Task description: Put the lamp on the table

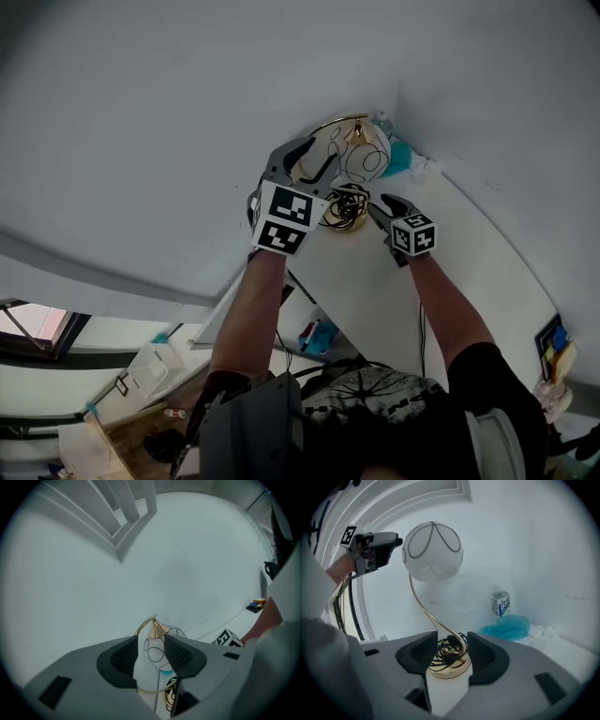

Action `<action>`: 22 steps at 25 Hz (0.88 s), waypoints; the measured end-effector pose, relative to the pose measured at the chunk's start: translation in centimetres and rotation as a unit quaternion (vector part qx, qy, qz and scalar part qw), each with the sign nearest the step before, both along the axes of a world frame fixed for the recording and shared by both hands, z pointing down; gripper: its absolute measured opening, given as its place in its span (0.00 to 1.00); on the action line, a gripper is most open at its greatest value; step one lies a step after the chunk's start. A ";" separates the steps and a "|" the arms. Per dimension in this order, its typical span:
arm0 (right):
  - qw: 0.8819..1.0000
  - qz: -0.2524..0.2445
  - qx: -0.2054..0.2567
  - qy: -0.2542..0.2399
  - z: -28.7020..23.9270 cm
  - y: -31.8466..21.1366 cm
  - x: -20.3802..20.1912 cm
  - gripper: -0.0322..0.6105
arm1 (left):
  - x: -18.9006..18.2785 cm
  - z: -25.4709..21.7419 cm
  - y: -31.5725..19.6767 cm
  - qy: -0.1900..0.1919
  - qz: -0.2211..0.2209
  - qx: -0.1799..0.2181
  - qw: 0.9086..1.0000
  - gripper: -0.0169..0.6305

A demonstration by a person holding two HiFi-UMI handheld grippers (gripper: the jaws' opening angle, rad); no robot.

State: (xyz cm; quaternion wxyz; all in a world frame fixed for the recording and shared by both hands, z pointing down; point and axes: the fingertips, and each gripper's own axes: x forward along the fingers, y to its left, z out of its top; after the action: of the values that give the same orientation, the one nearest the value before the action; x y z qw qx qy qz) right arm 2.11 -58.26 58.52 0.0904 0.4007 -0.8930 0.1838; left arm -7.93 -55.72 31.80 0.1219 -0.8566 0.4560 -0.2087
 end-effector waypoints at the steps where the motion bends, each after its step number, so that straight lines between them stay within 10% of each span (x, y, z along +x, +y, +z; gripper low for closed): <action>1: 1.000 -0.001 0.007 -0.001 -0.8 0.5 0.0 0.37 | -0.2 0.1 0.6 0.004 0.000 -0.002 1.000 0.31; 10: 0.998 -0.027 0.062 0.014 -7.0 8.5 0.0 0.11 | -0.9 2.5 6.8 0.052 0.007 -0.023 0.998 0.07; 22: 0.992 -0.062 0.109 0.013 -12.2 18.6 0.2 0.08 | 1.0 7.5 14.4 0.134 0.050 -0.093 0.985 0.05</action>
State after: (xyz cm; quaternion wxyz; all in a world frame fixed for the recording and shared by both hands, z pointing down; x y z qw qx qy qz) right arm 2.26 -39.61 46.30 0.0689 0.3544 -0.9296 0.0744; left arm -6.92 -41.28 39.29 -0.0100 -0.9060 0.4035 -0.1273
